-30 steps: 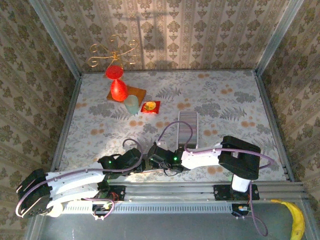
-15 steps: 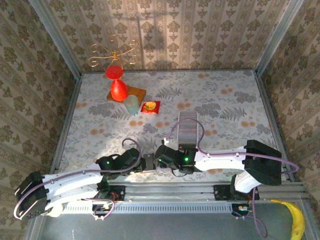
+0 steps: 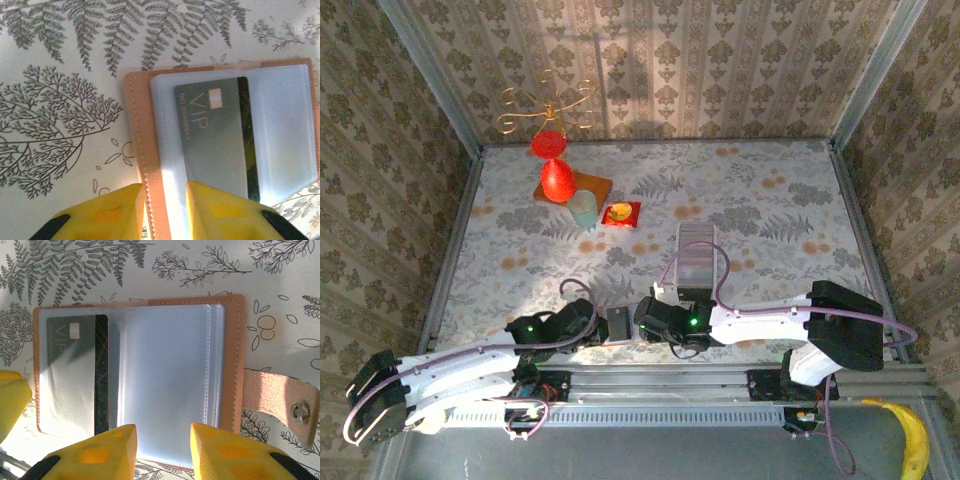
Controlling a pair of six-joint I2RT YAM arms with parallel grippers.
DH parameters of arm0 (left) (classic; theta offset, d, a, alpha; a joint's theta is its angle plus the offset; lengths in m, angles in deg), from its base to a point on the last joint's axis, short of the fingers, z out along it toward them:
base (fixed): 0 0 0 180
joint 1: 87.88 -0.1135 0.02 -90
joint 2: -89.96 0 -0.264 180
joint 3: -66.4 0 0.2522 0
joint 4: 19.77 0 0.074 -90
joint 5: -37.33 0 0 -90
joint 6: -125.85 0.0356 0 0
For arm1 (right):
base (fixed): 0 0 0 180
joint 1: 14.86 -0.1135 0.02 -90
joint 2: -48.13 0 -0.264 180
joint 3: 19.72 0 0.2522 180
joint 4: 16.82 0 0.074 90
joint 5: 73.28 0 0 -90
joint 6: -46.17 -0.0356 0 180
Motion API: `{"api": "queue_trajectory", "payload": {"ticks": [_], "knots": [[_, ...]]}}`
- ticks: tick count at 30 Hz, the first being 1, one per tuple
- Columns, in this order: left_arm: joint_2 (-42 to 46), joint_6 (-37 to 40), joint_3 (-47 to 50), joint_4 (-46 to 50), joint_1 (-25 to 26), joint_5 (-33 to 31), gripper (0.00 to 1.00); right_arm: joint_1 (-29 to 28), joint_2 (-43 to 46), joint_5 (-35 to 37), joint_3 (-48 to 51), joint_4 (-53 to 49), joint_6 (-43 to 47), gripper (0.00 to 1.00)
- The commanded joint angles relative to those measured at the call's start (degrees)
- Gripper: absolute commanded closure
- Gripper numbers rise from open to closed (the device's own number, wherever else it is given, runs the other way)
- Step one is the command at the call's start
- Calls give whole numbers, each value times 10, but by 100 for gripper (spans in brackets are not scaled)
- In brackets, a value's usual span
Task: Put the credit cards into the card holder
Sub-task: Flip over the card slot in the card holder.
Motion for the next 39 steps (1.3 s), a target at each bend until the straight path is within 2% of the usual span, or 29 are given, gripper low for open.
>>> {"api": "queue_trajectory", "payload": {"ticks": [1,10,16,30,39], "knots": [[3,-11,10,12,3,-12,75,-5,-16,17,-4,-25,-11,66],[-2,-14,19,11,3,-17,83,-10,-44,13,-17,-40,-15,63],[-11,-15,22,5,3,-16,86,-12,-58,4,-22,-15,-17,61],[-35,-16,25,-12,3,-11,88,-11,-47,7,-20,8,-24,58],[-35,-17,25,-12,3,-11,88,-13,-23,22,-20,-12,-24,57]]}}
